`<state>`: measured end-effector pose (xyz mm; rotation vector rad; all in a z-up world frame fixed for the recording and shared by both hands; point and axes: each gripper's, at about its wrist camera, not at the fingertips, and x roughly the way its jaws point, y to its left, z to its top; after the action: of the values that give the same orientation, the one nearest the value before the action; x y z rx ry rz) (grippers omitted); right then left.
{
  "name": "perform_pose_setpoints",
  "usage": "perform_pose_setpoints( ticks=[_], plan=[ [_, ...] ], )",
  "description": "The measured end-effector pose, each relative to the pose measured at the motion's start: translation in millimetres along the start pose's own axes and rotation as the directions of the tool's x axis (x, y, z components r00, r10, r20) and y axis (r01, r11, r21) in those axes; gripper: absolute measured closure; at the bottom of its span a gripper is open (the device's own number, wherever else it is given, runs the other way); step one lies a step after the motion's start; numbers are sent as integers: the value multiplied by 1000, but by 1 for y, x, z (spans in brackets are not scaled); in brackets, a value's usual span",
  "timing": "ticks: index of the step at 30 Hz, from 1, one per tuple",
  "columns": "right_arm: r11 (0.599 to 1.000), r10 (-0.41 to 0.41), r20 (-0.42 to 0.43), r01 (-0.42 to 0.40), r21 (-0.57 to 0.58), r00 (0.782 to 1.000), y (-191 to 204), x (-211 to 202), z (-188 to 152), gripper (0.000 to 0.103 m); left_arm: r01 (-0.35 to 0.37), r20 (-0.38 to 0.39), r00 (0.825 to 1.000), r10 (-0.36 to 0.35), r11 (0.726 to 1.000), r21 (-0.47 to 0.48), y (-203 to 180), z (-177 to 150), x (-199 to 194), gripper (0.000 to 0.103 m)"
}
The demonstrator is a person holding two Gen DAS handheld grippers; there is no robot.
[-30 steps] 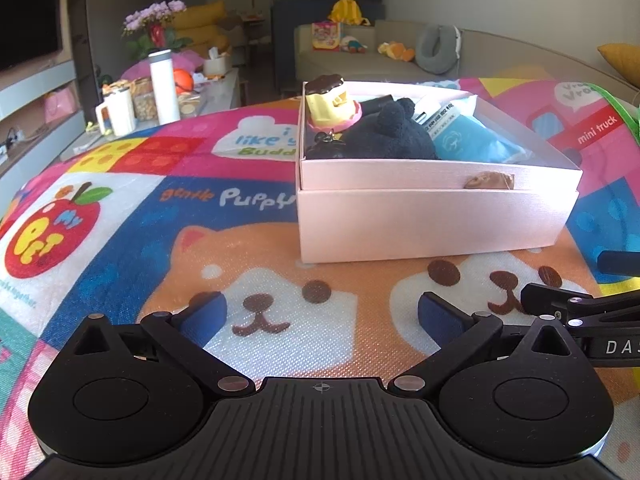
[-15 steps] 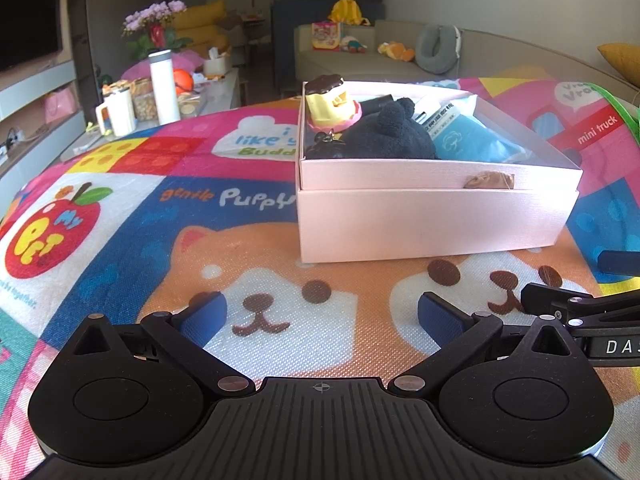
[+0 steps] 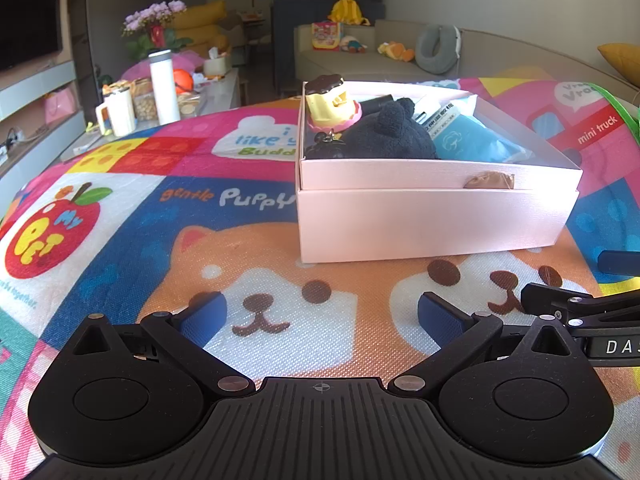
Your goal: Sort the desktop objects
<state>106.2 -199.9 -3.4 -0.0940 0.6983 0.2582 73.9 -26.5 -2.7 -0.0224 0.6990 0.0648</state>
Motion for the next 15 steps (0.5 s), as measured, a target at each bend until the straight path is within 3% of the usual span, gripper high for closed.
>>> perform_pose_setpoints(
  ticks=[15],
  plan=[
    [1000, 0, 0, 0, 0, 1000, 0, 0, 0, 0, 0, 0, 1000, 0, 1000, 0, 0, 0, 0, 0]
  ],
)
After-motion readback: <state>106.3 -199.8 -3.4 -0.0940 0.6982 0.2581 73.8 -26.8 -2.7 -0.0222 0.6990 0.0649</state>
